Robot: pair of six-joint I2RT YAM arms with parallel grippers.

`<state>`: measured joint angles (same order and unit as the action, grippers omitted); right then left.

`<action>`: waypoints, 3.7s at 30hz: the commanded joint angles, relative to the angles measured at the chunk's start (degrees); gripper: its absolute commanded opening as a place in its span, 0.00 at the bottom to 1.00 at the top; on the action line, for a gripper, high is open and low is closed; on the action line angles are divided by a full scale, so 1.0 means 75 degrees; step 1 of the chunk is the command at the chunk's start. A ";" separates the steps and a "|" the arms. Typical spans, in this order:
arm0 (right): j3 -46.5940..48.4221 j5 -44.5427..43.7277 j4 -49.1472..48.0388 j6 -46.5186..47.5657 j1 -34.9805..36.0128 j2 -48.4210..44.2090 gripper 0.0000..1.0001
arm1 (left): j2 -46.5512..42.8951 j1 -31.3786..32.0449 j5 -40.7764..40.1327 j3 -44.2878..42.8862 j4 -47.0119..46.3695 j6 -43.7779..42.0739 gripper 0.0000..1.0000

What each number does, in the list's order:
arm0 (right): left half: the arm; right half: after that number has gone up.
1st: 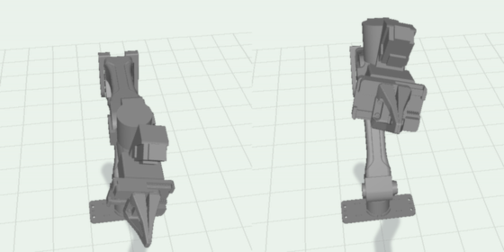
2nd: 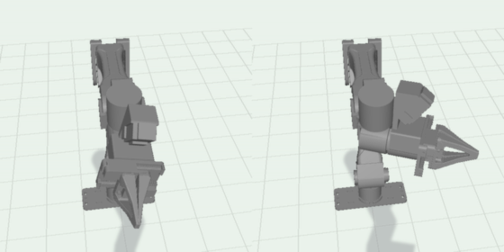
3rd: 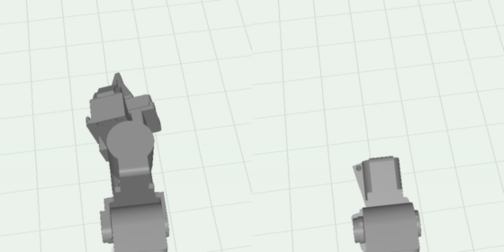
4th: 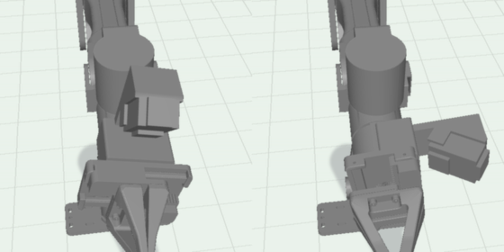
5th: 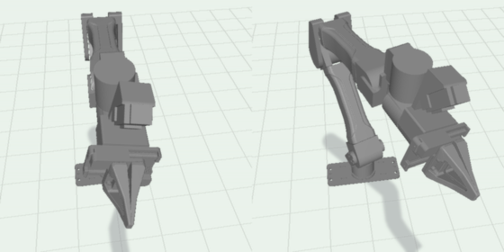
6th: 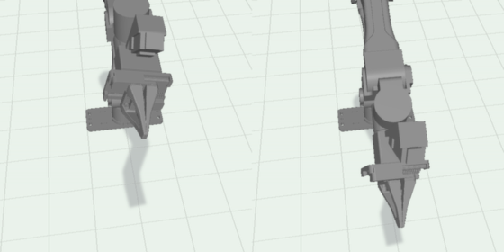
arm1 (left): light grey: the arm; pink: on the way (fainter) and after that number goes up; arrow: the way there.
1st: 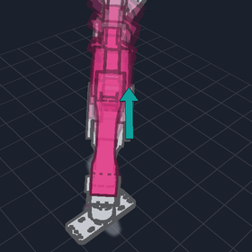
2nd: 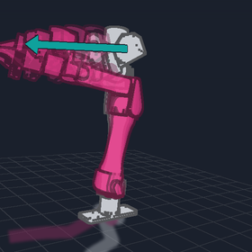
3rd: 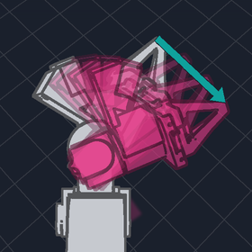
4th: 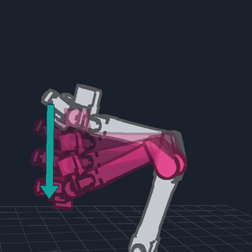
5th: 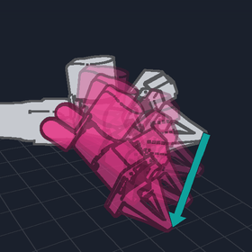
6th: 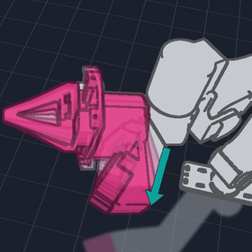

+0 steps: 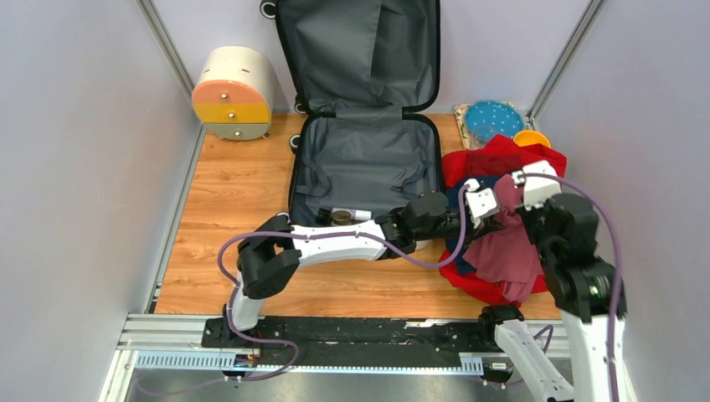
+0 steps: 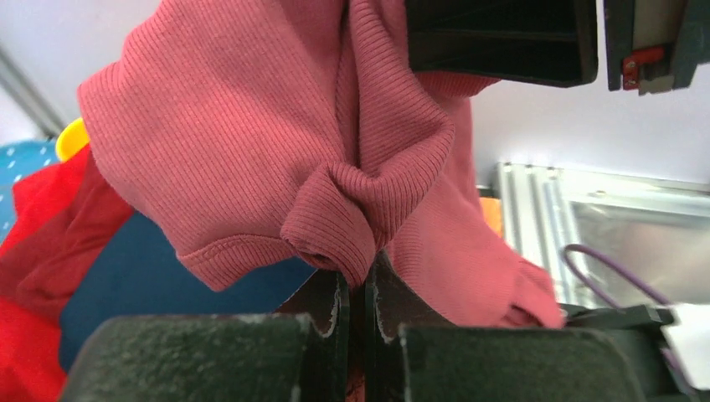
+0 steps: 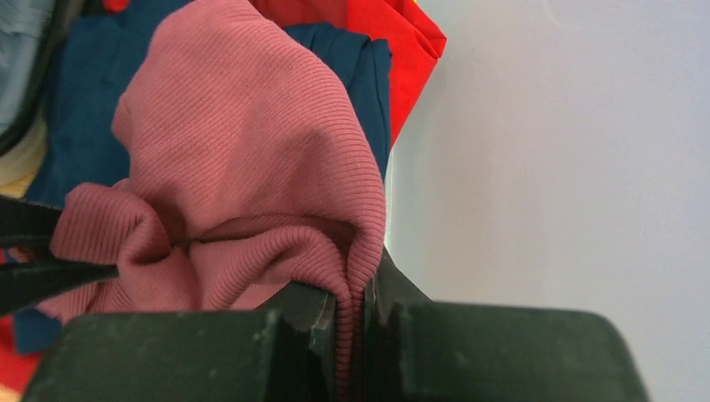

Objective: Open, take out, and arrange the luggage

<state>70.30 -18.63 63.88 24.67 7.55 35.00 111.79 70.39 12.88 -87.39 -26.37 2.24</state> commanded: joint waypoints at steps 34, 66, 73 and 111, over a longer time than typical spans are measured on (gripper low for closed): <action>0.3239 0.6786 0.1562 0.2172 -0.2838 0.4978 0.83 | -0.2692 -0.3583 0.3671 0.0331 0.5519 0.0195 0.81; -0.2272 0.4747 -0.1111 0.6684 -0.2377 0.5200 0.83 | -0.3843 -0.6643 0.5161 0.2887 0.5262 0.1436 0.84; -0.1675 0.4886 -0.0795 0.6742 -0.3502 0.5528 0.83 | -0.3819 -0.6678 0.4600 0.2711 0.6070 0.0546 0.85; 0.2884 0.6809 -0.0689 0.1153 0.0668 0.6757 0.82 | -0.2672 -1.0697 0.3360 0.1002 0.5579 0.0050 0.78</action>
<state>91.26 33.19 61.49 37.60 10.31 82.24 87.33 -7.62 45.84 -73.89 20.73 -3.53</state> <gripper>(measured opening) 0.826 0.790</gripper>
